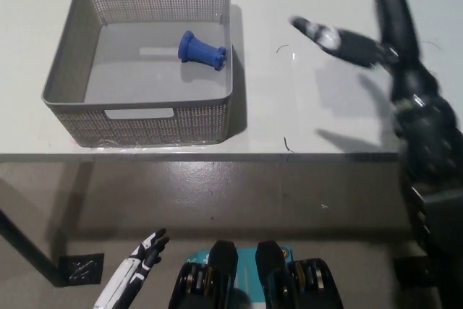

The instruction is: Use the right hand to pick up a chess pieces and put it into a container on the left hand side

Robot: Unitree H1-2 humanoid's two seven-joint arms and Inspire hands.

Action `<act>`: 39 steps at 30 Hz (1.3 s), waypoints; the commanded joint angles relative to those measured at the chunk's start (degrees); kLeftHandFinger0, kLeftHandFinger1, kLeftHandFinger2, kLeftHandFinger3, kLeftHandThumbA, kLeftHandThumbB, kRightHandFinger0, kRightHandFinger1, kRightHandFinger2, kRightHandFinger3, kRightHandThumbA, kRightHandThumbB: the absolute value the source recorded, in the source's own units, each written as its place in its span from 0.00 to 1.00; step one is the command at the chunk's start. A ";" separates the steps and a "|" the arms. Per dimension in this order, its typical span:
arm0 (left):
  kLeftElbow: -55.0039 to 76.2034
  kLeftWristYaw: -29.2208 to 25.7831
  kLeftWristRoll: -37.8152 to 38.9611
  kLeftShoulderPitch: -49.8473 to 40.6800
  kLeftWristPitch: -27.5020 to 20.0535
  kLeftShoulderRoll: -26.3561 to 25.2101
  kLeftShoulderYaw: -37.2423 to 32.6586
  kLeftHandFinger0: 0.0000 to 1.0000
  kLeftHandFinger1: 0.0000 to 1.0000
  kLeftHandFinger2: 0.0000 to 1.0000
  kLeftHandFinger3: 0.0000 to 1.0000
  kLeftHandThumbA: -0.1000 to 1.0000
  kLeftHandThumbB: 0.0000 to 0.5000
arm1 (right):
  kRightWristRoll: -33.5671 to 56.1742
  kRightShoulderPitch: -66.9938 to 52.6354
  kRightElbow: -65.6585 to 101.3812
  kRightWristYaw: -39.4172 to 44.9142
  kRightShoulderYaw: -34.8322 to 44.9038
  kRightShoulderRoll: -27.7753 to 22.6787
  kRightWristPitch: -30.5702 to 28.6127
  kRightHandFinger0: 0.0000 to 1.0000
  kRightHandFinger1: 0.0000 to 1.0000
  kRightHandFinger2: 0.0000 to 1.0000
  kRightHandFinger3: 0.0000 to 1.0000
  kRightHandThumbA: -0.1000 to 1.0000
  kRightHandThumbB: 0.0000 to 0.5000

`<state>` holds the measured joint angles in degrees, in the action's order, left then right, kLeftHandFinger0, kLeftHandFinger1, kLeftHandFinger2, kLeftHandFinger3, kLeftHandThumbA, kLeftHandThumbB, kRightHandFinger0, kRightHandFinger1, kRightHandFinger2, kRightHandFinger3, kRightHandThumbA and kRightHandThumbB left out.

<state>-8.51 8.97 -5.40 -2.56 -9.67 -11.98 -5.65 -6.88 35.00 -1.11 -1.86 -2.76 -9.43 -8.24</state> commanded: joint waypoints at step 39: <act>-0.68 -0.22 1.36 4.49 -2.92 -0.38 3.31 1.00 1.00 1.00 1.00 1.00 0.73 | 13.92 -38.58 -4.31 10.75 -1.62 4.70 -3.00 1.00 1.00 1.00 1.00 0.96 0.33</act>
<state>-9.17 8.88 -5.07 0.86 -10.29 -11.91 -2.87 4.52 -3.67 -5.11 6.13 -3.99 -4.86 -9.98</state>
